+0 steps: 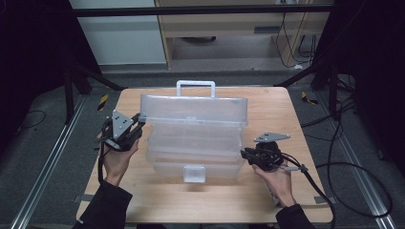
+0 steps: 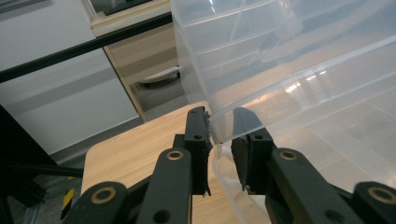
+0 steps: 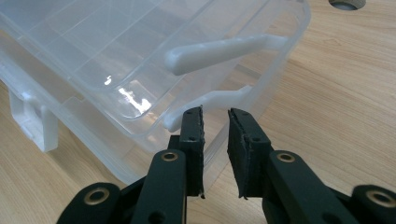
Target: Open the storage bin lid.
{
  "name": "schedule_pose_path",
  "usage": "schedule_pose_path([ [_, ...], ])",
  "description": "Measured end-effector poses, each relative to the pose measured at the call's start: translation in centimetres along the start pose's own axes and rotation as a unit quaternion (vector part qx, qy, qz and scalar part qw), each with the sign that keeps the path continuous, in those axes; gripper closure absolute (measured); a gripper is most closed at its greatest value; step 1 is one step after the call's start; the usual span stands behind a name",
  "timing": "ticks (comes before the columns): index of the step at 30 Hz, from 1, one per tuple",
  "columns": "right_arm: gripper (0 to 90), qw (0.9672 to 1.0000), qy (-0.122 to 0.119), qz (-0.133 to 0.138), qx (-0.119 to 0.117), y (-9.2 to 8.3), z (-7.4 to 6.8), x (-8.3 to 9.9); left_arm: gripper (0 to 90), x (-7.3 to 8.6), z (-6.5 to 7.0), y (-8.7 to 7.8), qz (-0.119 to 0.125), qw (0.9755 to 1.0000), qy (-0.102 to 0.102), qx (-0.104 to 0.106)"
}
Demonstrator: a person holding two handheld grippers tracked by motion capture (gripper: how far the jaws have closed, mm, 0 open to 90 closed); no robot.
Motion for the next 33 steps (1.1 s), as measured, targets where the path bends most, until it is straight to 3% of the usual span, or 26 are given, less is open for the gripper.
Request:
schedule_pose_path([
  [33, 75.0, 0.9999, -0.001, 0.001, 0.014, 0.2, 0.2, 0.0, 81.6, -2.6, -1.0, 2.1, -0.006, 0.9997, -0.001, -0.023],
])
Point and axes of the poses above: each handheld gripper's, and its own axes: y roughly forward along the jaws, x roughly out of its underside, z roughly to its right, the point moved 7 cm from there along y, roughly forward along the jaws, and after that the axes turned 7 degrees about -y, right-handed, at the moved point
